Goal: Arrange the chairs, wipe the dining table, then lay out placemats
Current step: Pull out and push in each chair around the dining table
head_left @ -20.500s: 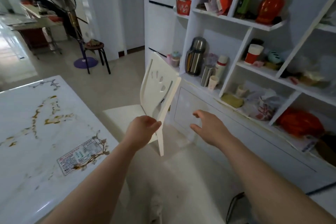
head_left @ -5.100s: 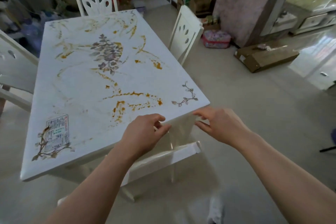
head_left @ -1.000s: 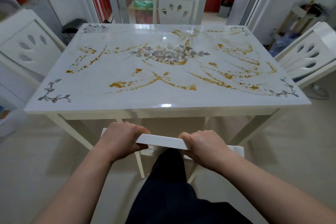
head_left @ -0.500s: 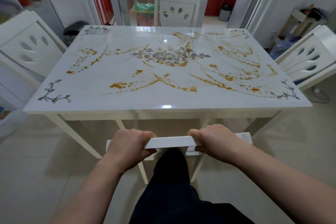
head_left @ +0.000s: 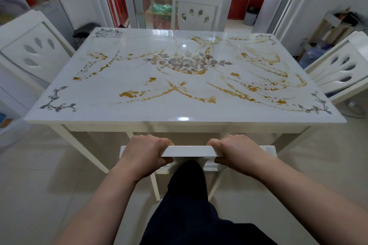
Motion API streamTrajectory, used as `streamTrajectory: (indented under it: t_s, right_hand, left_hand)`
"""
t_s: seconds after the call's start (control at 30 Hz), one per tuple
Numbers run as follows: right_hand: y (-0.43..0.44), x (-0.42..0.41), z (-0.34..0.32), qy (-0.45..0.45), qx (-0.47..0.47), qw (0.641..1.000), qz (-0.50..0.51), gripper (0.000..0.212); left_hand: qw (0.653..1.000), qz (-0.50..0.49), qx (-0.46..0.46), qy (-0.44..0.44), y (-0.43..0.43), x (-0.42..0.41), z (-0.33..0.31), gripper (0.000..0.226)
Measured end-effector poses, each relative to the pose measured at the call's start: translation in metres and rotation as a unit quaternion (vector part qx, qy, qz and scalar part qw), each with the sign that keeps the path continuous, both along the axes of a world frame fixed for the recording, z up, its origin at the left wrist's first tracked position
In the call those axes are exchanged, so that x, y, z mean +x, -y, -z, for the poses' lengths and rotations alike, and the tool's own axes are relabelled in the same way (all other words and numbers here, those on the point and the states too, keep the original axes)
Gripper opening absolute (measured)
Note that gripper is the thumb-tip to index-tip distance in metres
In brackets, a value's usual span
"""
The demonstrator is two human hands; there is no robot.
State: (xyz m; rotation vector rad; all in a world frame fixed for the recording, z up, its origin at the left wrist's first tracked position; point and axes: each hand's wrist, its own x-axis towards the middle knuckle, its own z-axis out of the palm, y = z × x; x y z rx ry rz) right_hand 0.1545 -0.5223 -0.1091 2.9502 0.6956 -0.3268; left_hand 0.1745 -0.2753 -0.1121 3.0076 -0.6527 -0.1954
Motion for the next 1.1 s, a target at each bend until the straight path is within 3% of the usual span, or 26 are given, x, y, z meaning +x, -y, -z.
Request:
streamTrajectory:
  t_s: [0.7, 0.77, 0.9, 1.1]
  right_hand:
    - [0.003, -0.006, 0.010, 0.057, 0.040, 0.998, 0.006, 0.026]
    - [0.004, -0.009, 0.014, 0.074, 0.066, 0.995, 0.005, 0.034]
    - [0.004, -0.014, 0.021, 0.123, 0.099, 0.987, 0.007, 0.070]
    - [0.006, -0.025, 0.019, 0.141, 0.097, 0.984, 0.041, 0.081]
  left_hand:
    - [1.000, -0.014, 0.023, -0.006, 0.003, -0.003, -0.005, 0.033]
    - [1.000, -0.007, 0.025, 0.000, 0.003, -0.003, -0.003, 0.033]
    - [1.000, 0.014, -0.004, -0.003, 0.002, -0.002, -0.002, 0.034]
    - [0.994, 0.048, -0.098, -0.024, -0.001, 0.002, -0.009, 0.072]
